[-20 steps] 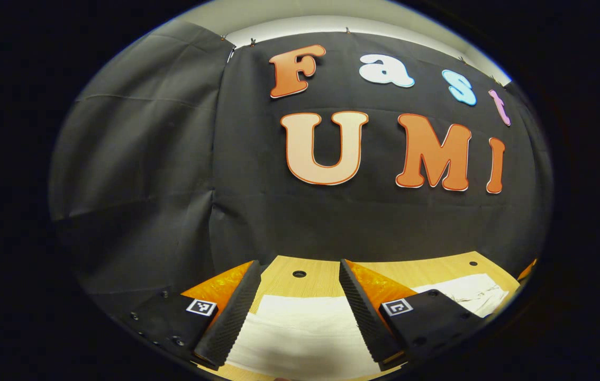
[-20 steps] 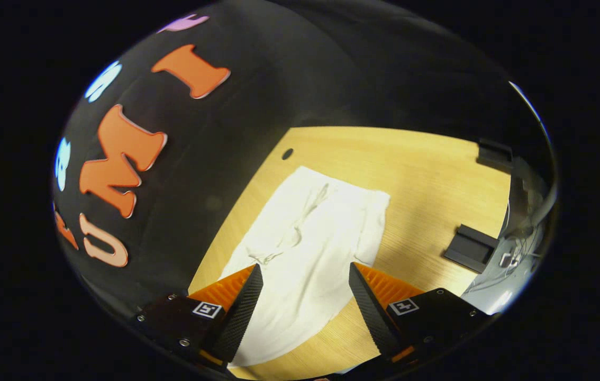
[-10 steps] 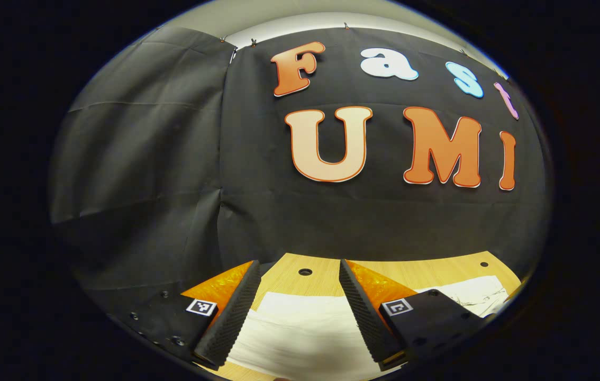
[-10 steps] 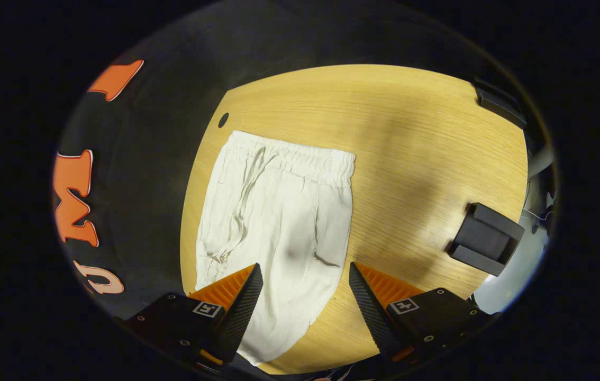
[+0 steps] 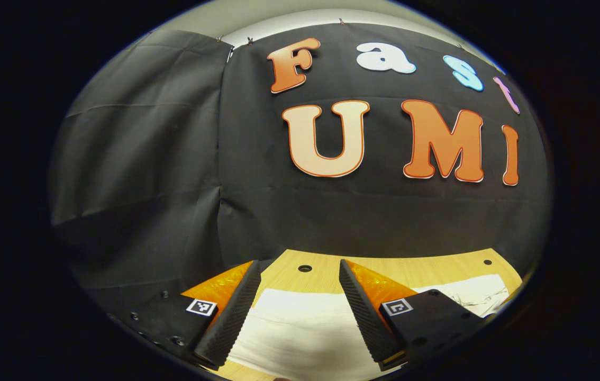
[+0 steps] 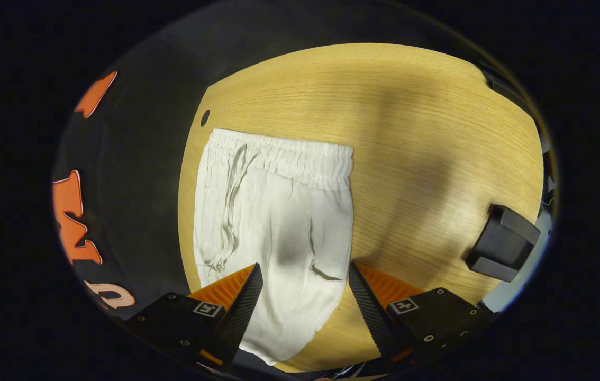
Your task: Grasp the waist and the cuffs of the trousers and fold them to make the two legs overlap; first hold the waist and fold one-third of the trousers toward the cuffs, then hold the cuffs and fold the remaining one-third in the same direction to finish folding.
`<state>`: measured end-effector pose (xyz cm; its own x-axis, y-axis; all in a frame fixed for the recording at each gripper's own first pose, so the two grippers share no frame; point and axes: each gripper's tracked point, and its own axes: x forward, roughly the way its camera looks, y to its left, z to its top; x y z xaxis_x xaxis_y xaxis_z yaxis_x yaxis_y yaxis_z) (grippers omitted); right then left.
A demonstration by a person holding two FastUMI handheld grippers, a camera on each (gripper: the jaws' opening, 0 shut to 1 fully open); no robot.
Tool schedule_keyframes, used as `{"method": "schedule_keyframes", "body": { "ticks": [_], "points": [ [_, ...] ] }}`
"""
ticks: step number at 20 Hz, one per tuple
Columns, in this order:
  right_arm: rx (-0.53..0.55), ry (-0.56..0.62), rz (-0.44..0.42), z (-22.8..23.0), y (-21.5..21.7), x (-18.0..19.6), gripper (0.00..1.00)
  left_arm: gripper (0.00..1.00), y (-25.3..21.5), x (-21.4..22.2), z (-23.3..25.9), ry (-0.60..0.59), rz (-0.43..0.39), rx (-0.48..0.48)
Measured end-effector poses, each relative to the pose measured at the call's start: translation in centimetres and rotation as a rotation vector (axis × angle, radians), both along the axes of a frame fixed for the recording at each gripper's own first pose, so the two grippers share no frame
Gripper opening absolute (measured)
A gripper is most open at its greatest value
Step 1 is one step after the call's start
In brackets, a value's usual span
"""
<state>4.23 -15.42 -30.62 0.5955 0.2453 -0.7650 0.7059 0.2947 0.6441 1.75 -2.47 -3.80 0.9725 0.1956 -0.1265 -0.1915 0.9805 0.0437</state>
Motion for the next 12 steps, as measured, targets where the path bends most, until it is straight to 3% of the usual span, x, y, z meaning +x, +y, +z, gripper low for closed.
{"method": "schedule_keyframes", "body": {
  "ticks": [4, 6, 7, 8, 9, 10, 11, 12],
  "points": [
    [0.01, -0.015, 0.016, -0.3, 0.5, 1.7, 0.96, 0.98, -0.1, 0.1, 0.0, 0.002, 0.011, 0.001],
    [0.015, -0.015, 0.029, -0.6, 0.8, 2.1, 0.85, 0.98, 0.1, 0.1, -0.2, 0.001, 0.016, -0.023],
    [0.009, -0.009, 0.031, -0.9, 0.8, 2.2, 0.71, 0.98, 0.3, 0.1, -0.2, 0.002, 0.022, -0.035],
    [-0.004, 0.007, 0.035, -1.4, 0.7, 2.2, 0.65, 0.98, 0.6, 0.0, -0.6, 0.007, 0.031, -0.045],
    [-0.012, 0.021, 0.032, -1.8, 0.7, 2.0, 0.47, 0.98, 1.0, 0.0, -1.0, 0.017, 0.041, -0.054],
    [-0.014, 0.03, 0.031, -1.9, 0.6, 1.9, 0.42, 0.98, 1.4, 0.0, -1.5, 0.03, 0.053, -0.066],
    [-0.009, 0.035, 0.031, -2.1, 0.6, 1.8, 0.16, 0.98, 1.9, 0.0, -2.1, 0.045, 0.062, -0.089],
    [-0.004, 0.036, 0.026, -2.1, 0.6, 1.9, 0.1, 0.98, 2.4, -0.1, -3.1, 0.062, 0.075, -0.125]
  ]
}}
